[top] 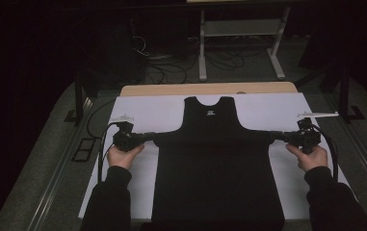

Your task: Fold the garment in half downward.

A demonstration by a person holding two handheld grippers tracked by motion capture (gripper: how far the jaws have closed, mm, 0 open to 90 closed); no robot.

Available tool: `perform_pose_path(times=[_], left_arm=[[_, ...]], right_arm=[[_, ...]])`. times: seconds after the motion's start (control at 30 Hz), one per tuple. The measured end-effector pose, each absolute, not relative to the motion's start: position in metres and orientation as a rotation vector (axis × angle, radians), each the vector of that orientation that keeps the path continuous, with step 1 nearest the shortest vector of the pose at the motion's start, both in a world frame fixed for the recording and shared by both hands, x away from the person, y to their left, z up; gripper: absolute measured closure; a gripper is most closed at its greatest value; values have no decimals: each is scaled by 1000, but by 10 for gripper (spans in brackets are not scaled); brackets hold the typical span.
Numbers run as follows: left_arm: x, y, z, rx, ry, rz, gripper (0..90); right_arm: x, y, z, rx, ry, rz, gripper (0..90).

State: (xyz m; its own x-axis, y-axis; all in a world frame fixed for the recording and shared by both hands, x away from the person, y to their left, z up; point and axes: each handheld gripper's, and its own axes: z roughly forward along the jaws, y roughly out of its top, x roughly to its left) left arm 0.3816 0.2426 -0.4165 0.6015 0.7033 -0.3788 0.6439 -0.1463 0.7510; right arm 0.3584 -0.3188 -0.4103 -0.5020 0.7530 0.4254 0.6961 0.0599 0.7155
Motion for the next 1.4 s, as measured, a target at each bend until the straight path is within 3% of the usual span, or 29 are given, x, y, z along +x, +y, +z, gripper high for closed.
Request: perform_pose_path(times=[1.4], left_arm=[[326, 246, -425, 1950, 1075, -34, 869]], right_arm=[[316, -324, -428, 1617, 2362, 1343, 856]])
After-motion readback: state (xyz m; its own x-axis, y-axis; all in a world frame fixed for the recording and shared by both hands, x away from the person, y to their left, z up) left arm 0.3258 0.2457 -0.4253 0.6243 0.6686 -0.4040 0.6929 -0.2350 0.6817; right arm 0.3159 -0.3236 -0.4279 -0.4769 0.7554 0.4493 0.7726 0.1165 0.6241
